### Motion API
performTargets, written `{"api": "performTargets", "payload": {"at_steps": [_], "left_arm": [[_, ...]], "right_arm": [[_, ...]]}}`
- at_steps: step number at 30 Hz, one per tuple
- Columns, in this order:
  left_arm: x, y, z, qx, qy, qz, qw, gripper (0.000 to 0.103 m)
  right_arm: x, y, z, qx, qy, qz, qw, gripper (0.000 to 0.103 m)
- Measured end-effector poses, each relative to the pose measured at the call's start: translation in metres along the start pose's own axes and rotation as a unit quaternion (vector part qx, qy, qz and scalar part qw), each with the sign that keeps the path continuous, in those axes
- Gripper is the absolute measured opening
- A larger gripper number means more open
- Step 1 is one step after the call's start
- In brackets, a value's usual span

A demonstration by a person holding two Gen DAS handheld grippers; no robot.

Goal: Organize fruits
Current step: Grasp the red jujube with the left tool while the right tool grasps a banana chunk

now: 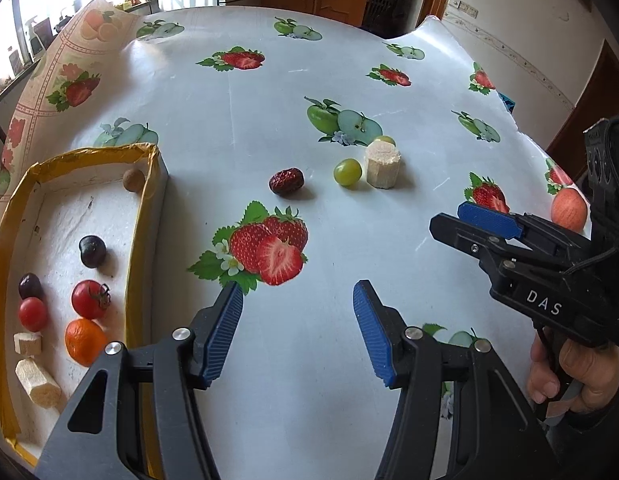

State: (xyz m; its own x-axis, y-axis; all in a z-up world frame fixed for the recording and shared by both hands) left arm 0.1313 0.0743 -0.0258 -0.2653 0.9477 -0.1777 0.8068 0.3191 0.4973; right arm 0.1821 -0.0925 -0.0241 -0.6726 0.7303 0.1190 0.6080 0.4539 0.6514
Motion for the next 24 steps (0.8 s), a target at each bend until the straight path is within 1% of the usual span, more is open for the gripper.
{"api": "performTargets", "payload": {"at_steps": [3, 7, 9, 12, 14, 15, 16, 17, 18, 19, 20, 24], "left_arm": [[0.002, 0.015, 0.020, 0.007, 0.012, -0.001, 0.9999, 0.056], [0.007, 0.032, 0.048, 0.024, 0.030, -0.009, 0.9992, 0.056], [0.009, 0.038, 0.058, 0.028, 0.031, -0.013, 0.9991, 0.056], [0.008, 0.047, 0.070, 0.031, 0.037, -0.011, 0.9988, 0.056], [0.004, 0.051, 0.075, 0.028, 0.040, -0.002, 0.9988, 0.055], [0.002, 0.053, 0.077, 0.025, 0.044, 0.004, 0.9987, 0.053], [0.000, 0.054, 0.079, 0.021, 0.047, 0.009, 0.9986, 0.045], [-0.002, 0.056, 0.080, 0.017, 0.049, 0.014, 0.9986, 0.035], [-0.004, 0.058, 0.080, 0.015, 0.046, 0.016, 0.9987, 0.028], [-0.004, 0.059, 0.081, 0.014, 0.041, 0.019, 0.9989, 0.016], [-0.005, 0.059, 0.081, 0.013, 0.038, 0.020, 0.9990, 0.010], [-0.006, 0.054, 0.079, 0.005, 0.040, 0.027, 0.9988, 0.004]], "right_arm": [[-0.007, 0.018, 0.020, -0.001, -0.016, 0.004, 1.000, 0.050], [-0.018, 0.038, 0.052, 0.014, -0.027, 0.015, 0.999, 0.049], [-0.021, 0.044, 0.065, 0.022, -0.033, 0.016, 0.999, 0.049], [-0.024, 0.048, 0.077, 0.023, -0.028, 0.023, 0.999, 0.048], [-0.025, 0.050, 0.081, 0.021, -0.024, 0.024, 0.999, 0.043], [-0.025, 0.051, 0.083, 0.019, -0.022, 0.025, 0.999, 0.042], [-0.025, 0.052, 0.084, 0.019, -0.021, 0.024, 0.999, 0.041], [-0.025, 0.052, 0.084, 0.018, -0.021, 0.023, 0.999, 0.041], [-0.026, 0.052, 0.084, 0.018, -0.019, 0.024, 0.999, 0.041], [-0.026, 0.052, 0.083, 0.017, -0.017, 0.025, 0.999, 0.041], [-0.025, 0.050, 0.081, 0.015, -0.014, 0.027, 0.999, 0.040], [-0.023, 0.040, 0.064, 0.006, 0.000, 0.031, 1.000, 0.040]]}}
Point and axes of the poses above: each gripper's, at about its wrist camera, not at the fingertips, and z roughly the way its jaws point, x to its left, y to its top, the point moved 3 cm from there along z, roughly the way its jaws point, and after that the axes turned 9 degrees about -z, right-handed, at the moved point
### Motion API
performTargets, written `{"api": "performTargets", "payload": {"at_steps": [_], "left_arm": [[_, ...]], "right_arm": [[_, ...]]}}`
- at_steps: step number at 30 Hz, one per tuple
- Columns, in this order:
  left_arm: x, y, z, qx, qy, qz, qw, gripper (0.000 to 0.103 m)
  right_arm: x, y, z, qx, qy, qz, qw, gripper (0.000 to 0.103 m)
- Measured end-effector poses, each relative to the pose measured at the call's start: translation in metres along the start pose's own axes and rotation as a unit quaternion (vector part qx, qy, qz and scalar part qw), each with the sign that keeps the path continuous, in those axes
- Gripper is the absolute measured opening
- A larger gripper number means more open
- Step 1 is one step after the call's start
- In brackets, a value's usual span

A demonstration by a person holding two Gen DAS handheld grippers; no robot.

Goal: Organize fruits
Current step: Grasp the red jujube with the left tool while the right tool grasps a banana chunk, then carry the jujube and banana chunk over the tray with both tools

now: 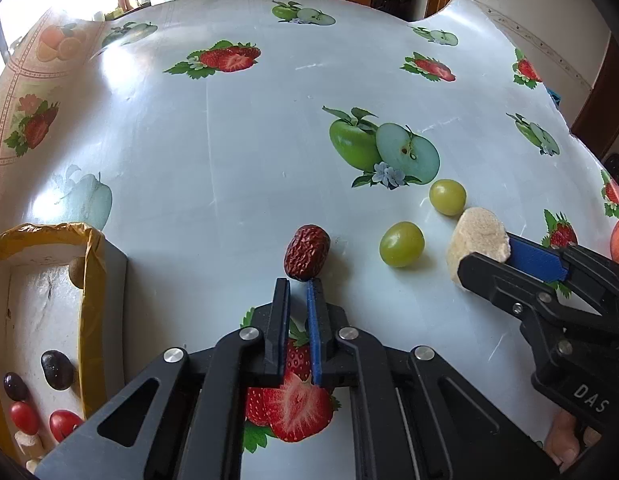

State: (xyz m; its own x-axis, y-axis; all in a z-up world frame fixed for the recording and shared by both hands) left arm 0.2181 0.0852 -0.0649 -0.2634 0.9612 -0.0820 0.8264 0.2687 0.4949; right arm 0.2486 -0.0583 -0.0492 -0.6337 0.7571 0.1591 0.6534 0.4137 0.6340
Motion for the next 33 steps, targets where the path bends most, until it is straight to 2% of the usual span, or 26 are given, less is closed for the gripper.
{"api": "performTargets", "payload": {"at_steps": [6, 7, 9, 10, 11, 17, 18, 19, 21, 30, 33], "left_arm": [[0.002, -0.011, -0.006, 0.004, -0.023, -0.020, 0.9995, 0.004], [0.003, -0.009, -0.005, 0.006, -0.027, -0.027, 0.9992, 0.006], [0.003, -0.005, -0.004, 0.009, -0.032, -0.031, 0.9990, 0.020], [0.002, -0.002, -0.004, 0.006, -0.025, -0.029, 0.9993, 0.032], [0.001, 0.000, -0.003, 0.001, -0.014, -0.025, 0.9996, 0.035], [-0.006, 0.017, 0.011, -0.016, 0.007, 0.000, 0.9999, 0.034], [-0.007, 0.020, 0.013, -0.017, 0.007, 0.001, 0.9998, 0.031], [-0.007, 0.022, 0.014, -0.019, 0.008, 0.001, 0.9998, 0.022], [-0.007, 0.023, 0.014, -0.018, 0.003, 0.001, 0.9998, 0.022], [-0.001, -0.011, -0.008, -0.010, 0.005, -0.006, 0.9999, 0.022], [0.006, -0.024, -0.018, -0.007, 0.006, -0.011, 0.9999, 0.022]], "right_arm": [[0.007, -0.017, -0.026, -0.011, 0.012, 0.000, 1.000, 0.039], [0.009, -0.018, -0.029, -0.011, 0.012, -0.001, 1.000, 0.039], [0.010, -0.021, -0.032, -0.009, 0.014, 0.001, 1.000, 0.039], [0.010, -0.022, -0.034, -0.009, 0.016, 0.003, 1.000, 0.039], [0.011, -0.023, -0.036, -0.012, 0.019, 0.004, 1.000, 0.039], [0.016, -0.026, -0.043, -0.017, 0.027, 0.000, 0.999, 0.039], [0.016, -0.026, -0.043, -0.017, 0.027, 0.000, 0.999, 0.039], [0.016, -0.027, -0.044, -0.018, 0.027, 0.000, 0.999, 0.039], [0.014, -0.027, -0.044, -0.018, 0.027, 0.001, 0.999, 0.039], [0.017, -0.029, -0.056, -0.026, 0.028, 0.002, 0.999, 0.036], [0.021, -0.029, -0.060, -0.029, 0.030, -0.001, 0.999, 0.023]]}}
Point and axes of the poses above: each gripper's, at about its wrist camera, not at the fingertips, and z roughly the way its jaws point, x to its left, y to its top, the point moved 3 cm from there along z, roughly the way its jaws point, and after that the axes turned 9 degrees about -z, right-handed, at the moved point
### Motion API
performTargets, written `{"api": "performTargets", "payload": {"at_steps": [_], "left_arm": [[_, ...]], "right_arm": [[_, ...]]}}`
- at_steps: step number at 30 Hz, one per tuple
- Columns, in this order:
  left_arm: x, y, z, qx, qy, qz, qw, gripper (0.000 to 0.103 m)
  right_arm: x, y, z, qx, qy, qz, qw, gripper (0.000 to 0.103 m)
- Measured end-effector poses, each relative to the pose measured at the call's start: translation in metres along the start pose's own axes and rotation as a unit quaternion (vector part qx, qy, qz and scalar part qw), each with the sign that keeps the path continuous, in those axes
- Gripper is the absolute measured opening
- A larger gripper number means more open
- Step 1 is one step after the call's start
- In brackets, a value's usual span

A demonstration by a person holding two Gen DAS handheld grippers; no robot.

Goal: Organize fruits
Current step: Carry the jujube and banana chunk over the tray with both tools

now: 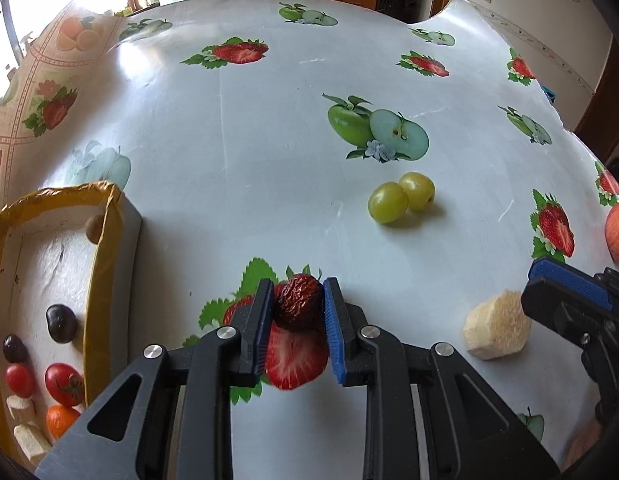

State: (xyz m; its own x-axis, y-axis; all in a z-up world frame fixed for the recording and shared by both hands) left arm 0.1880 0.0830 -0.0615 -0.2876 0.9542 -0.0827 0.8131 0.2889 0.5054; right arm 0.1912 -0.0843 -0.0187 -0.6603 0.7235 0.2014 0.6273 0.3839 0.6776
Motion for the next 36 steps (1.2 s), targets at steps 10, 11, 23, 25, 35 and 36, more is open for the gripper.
{"api": "performTargets", "payload": {"at_steps": [10, 11, 23, 25, 35, 36], "left_arm": [[0.013, -0.023, -0.024, 0.002, -0.015, -0.014, 0.9998, 0.022], [0.013, -0.025, -0.027, 0.001, -0.017, -0.012, 0.9998, 0.022], [0.011, -0.038, -0.051, -0.010, -0.036, -0.004, 0.9993, 0.022], [0.013, -0.040, -0.054, -0.011, -0.039, -0.005, 0.9992, 0.022], [0.021, -0.045, -0.065, -0.017, -0.048, -0.010, 0.9987, 0.022], [0.021, -0.045, -0.066, -0.016, -0.048, -0.009, 0.9987, 0.022]], "right_arm": [[0.014, -0.012, 0.002, 0.014, -0.016, -0.026, 0.999, 0.039], [0.017, -0.013, 0.002, 0.017, -0.024, -0.038, 0.999, 0.043], [0.002, -0.027, 0.022, 0.055, -0.089, -0.045, 0.993, 0.022], [0.005, -0.026, 0.019, 0.048, -0.081, -0.047, 0.994, 0.011], [0.012, -0.017, 0.015, 0.024, -0.103, -0.038, 0.994, 0.076], [0.012, -0.013, 0.018, 0.022, -0.109, -0.041, 0.993, 0.075]]}}
Point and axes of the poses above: each gripper's, at about its wrist camera, not at the fingertips, and z roughly the way its jaws point, x to its left, y to its top, the point moved 3 cm from there along z, roughly the way its jaws point, and after that the axes turned 9 degrees about -z, right-handed, at the moved point
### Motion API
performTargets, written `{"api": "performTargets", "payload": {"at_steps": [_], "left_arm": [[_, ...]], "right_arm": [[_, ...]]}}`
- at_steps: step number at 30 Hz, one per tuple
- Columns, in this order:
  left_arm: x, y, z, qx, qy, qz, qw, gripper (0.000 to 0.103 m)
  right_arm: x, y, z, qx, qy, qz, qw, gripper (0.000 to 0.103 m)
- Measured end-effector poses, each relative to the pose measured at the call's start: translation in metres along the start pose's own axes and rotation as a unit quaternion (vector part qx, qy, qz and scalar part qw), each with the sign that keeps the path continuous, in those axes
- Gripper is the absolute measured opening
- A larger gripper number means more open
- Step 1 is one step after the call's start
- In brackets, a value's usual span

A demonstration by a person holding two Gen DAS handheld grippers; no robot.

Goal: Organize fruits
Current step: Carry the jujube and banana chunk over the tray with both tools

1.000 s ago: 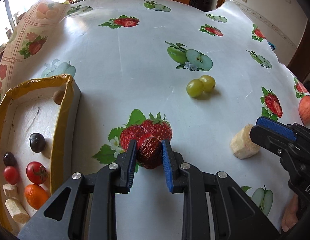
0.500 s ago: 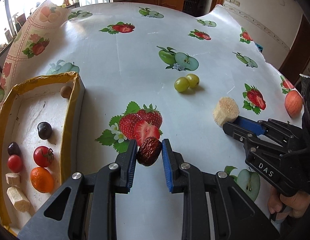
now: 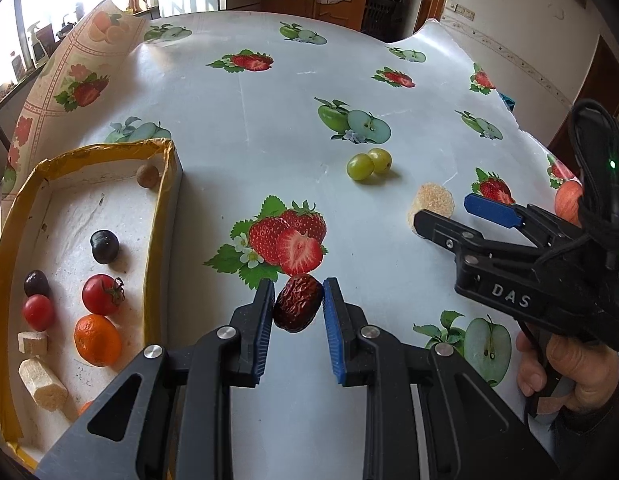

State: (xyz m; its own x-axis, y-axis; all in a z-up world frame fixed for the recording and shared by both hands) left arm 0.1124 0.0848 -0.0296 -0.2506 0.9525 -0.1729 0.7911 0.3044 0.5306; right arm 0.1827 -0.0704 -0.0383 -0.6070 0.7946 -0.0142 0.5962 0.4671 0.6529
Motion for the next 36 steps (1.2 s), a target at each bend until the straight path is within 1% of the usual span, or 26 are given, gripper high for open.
{"api": "performTargets", "payload": {"at_steps": [1, 2, 3, 4, 5, 8, 11, 17, 22, 30, 36], "left_arm": [[0.000, 0.000, -0.001, 0.000, 0.000, 0.001, 1.0000, 0.022], [0.000, -0.001, -0.002, 0.000, 0.000, 0.002, 1.0000, 0.022], [0.000, -0.001, -0.003, 0.000, 0.000, 0.003, 1.0000, 0.022], [0.000, -0.002, -0.005, -0.002, 0.000, 0.003, 1.0000, 0.022], [0.001, -0.002, -0.007, -0.004, -0.001, 0.004, 1.0000, 0.022], [0.003, -0.002, -0.012, -0.010, 0.001, 0.005, 0.9999, 0.022], [0.005, -0.001, -0.017, -0.014, 0.002, 0.008, 0.9999, 0.022], [0.014, -0.003, -0.031, -0.023, 0.006, 0.010, 0.9997, 0.022], [0.029, -0.005, -0.040, -0.030, 0.015, 0.004, 0.9994, 0.022], [0.057, -0.008, -0.050, -0.036, 0.028, -0.012, 0.9989, 0.022], [0.073, -0.011, -0.055, -0.038, 0.032, -0.021, 0.9985, 0.022]], "right_arm": [[-0.001, 0.004, 0.004, 0.002, 0.000, 0.002, 1.000, 0.074], [-0.002, 0.007, 0.010, 0.004, 0.003, 0.005, 1.000, 0.069], [-0.003, 0.010, 0.016, 0.010, 0.003, 0.006, 1.000, 0.052], [-0.004, 0.011, 0.023, 0.023, 0.004, 0.006, 1.000, 0.041], [-0.004, 0.011, 0.029, 0.036, 0.014, 0.009, 0.999, 0.038], [0.000, 0.009, 0.022, 0.029, 0.011, 0.000, 1.000, 0.037], [0.012, 0.006, 0.007, 0.015, 0.021, -0.013, 1.000, 0.037], [0.039, 0.010, -0.019, -0.004, 0.064, -0.028, 0.998, 0.037], [0.065, 0.020, -0.034, -0.016, 0.085, -0.048, 0.995, 0.037], [0.099, 0.030, -0.040, -0.020, 0.118, -0.066, 0.991, 0.037], [0.117, 0.032, -0.038, -0.018, 0.127, -0.077, 0.989, 0.037]]}}
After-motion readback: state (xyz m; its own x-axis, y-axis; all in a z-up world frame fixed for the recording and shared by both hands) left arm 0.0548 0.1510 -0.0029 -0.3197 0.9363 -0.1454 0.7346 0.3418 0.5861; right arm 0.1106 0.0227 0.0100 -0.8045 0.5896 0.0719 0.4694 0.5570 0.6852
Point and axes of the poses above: each gripper's, at about its wrist camera, not at the fingertips, and z roughly the way its jaws point, x to its left, y to its top, the point moved 3 cm from there along z, roughly the way its jaws point, and after that the axes turned 9 degrees about -z, right-handed, at the moved point
